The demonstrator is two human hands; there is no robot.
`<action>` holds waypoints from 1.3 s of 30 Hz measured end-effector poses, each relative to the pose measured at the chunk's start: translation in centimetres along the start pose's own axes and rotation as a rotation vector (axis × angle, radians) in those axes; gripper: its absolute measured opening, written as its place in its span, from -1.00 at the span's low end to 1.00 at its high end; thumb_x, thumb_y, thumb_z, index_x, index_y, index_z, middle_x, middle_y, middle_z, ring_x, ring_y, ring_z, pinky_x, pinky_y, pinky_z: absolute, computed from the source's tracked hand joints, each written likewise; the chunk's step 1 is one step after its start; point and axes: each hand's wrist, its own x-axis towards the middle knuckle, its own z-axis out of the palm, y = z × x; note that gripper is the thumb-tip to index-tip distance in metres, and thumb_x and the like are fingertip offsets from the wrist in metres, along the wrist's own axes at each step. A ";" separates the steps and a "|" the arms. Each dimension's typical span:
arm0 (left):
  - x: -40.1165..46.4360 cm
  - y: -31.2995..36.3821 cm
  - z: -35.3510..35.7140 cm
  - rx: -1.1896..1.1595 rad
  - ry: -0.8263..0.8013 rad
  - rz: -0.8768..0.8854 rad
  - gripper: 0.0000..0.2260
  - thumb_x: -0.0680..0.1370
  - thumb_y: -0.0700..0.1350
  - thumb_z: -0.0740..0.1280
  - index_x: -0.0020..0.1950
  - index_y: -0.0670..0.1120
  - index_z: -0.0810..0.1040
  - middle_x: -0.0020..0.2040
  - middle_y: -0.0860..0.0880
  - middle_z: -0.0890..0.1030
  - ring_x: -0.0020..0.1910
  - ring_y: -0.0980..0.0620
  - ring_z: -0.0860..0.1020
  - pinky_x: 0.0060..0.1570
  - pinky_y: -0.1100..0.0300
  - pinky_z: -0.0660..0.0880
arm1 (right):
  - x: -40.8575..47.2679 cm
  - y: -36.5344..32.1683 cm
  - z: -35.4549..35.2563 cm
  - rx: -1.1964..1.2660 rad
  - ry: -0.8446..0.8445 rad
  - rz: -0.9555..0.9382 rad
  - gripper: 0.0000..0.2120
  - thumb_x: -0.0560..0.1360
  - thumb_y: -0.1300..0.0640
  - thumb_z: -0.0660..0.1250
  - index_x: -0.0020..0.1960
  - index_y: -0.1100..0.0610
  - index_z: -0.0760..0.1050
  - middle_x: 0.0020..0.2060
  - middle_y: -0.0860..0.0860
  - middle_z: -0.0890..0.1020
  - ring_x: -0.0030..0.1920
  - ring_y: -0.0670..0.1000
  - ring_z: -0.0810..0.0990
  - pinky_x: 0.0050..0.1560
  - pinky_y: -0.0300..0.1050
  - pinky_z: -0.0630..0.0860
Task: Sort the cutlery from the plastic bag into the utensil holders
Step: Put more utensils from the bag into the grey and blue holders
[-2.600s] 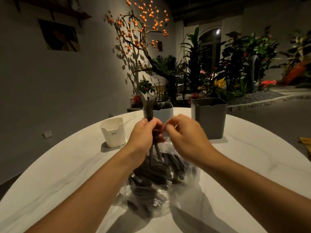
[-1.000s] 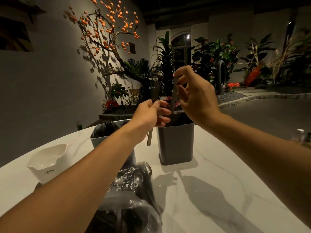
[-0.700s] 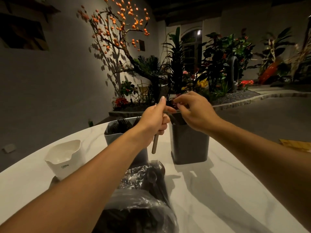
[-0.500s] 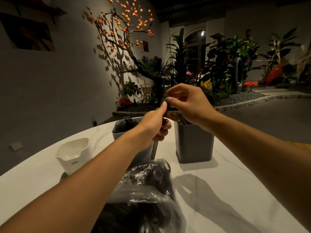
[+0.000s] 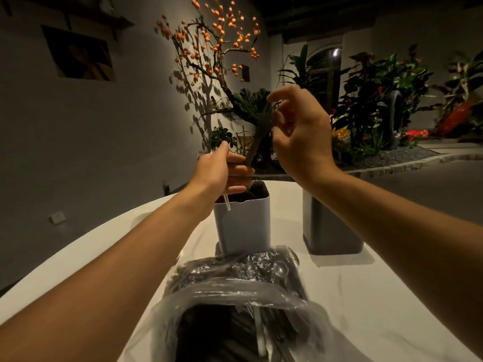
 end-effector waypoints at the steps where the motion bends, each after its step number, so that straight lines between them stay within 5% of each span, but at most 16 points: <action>1: 0.1 -0.1 -0.3 -0.004 -0.002 -0.017 -0.54 0.73 0.10 0.02 0.10 -0.15 0.61 -0.09 -0.13 0.73 -0.07 -0.09 0.71 -0.05 0.04 0.66 | 0.0 -0.2 0.5 -0.016 -0.009 -0.054 -0.75 0.51 0.33 0.32 0.18 0.19 0.52 0.04 0.09 0.58 -0.04 0.04 0.59 -0.09 -0.02 0.64; 4: 0.3 -0.6 -1.2 0.035 -0.029 -0.088 -0.57 0.72 0.09 0.04 0.20 -0.17 0.58 0.02 -0.16 0.71 0.02 -0.13 0.68 -0.05 0.03 0.65 | -0.6 -0.1 1.9 -0.155 -0.073 -0.248 -0.75 0.57 0.16 0.23 0.20 0.19 0.52 0.06 0.13 0.60 -0.11 0.07 0.61 -0.24 -0.08 0.61; 7: 0.3 -1.1 -2.2 0.125 -0.014 -0.125 -0.58 0.73 0.09 0.03 0.23 -0.16 0.56 -0.05 -0.13 0.68 -0.17 -0.04 0.67 -0.30 0.17 0.61 | -2.1 1.0 3.3 -0.390 -0.194 -0.350 -0.75 0.54 0.23 0.36 0.21 0.15 0.51 -0.02 0.12 0.60 -0.16 0.08 0.58 -0.36 -0.05 0.57; 10: 0.4 -1.8 -3.6 0.179 0.007 -0.104 -0.56 0.72 0.11 0.04 0.17 -0.17 0.58 -0.32 -0.04 0.56 -0.46 0.09 0.47 -0.46 0.27 0.41 | -3.9 1.9 4.2 -0.440 -0.459 -0.327 -0.76 0.53 0.23 0.39 0.19 0.11 0.56 -0.01 0.09 0.64 -0.03 0.10 0.60 -0.19 -0.07 0.58; 13: 0.0 -2.1 -4.9 0.132 -0.030 -0.100 -0.49 0.67 0.24 0.07 0.20 -0.16 0.55 -0.43 0.03 0.40 -0.52 0.13 0.28 -0.50 0.26 0.23 | -4.9 2.1 4.6 -0.485 -0.816 -0.211 -0.77 0.60 0.15 0.31 0.23 0.04 0.59 0.08 0.05 0.60 0.12 0.07 0.50 0.08 0.00 0.52; 17: -0.3 -2.6 -6.7 -0.006 -0.090 -0.161 -0.23 0.57 0.45 -0.16 0.33 -0.13 0.43 -0.43 -0.01 0.39 -0.55 0.14 0.24 -0.57 0.29 0.18 | -3.9 -0.2 5.4 -0.391 -0.640 -0.035 -0.80 0.61 0.04 0.27 0.12 0.05 0.63 0.01 0.01 0.59 0.03 0.04 0.53 0.07 0.04 0.53; 21: -0.5 -3.4 -8.1 0.018 -0.112 -0.113 -0.23 0.59 0.41 -0.27 0.22 -0.09 0.51 -0.42 -0.02 0.45 -0.45 0.11 0.29 -0.42 0.22 0.20 | -3.3 -5.2 7.0 0.089 -0.778 0.268 -0.63 0.58 -0.17 0.28 -0.04 0.11 0.65 -0.21 -0.02 0.68 -0.18 -0.07 0.65 -0.17 -0.17 0.60; 24: -0.8 -3.8 -9.6 0.052 -0.094 -0.059 -0.18 0.59 0.40 -0.29 -0.06 -0.17 0.55 -0.42 0.00 0.49 -0.34 0.06 0.32 -0.29 0.16 0.25 | -3.9 -6.9 8.8 0.086 -0.793 0.239 -0.73 0.51 -0.11 0.43 -0.03 0.11 0.65 -0.23 -0.07 0.69 -0.25 -0.15 0.65 -0.29 -0.32 0.54; 28: -0.6 -4.7 -12.6 -0.019 -0.033 -0.022 -0.13 0.60 0.40 -0.25 0.21 -0.26 0.56 -0.21 -0.09 0.58 -0.16 0.00 0.44 -0.05 0.04 0.30 | -4.5 -7.9 11.1 0.076 -0.748 0.228 -0.86 0.52 0.14 0.45 0.07 0.12 0.64 -0.16 -0.05 0.67 -0.19 -0.14 0.63 -0.15 -0.23 0.62; 33: -0.3 -5.0 -16.0 -0.082 0.256 0.079 -0.27 0.65 0.32 -0.19 0.09 -0.13 0.63 0.02 -0.13 0.68 0.11 -0.09 0.58 0.17 -0.01 0.44 | -5.5 -8.2 14.5 -0.117 -0.520 -0.016 -0.94 0.56 0.14 0.39 0.00 0.09 0.53 -0.13 0.02 0.66 -0.13 0.04 0.61 -0.13 0.03 0.62; 39: 0.3 -7.4 -18.4 0.029 0.274 0.029 -0.30 0.66 0.29 -0.19 0.09 -0.13 0.62 0.04 -0.12 0.66 0.11 -0.08 0.58 0.25 -0.04 0.44 | -7.7 -7.1 19.3 -0.191 -0.591 -0.041 -0.95 0.57 0.15 0.38 0.03 0.06 0.59 -0.06 0.01 0.67 -0.08 0.03 0.63 -0.08 0.00 0.64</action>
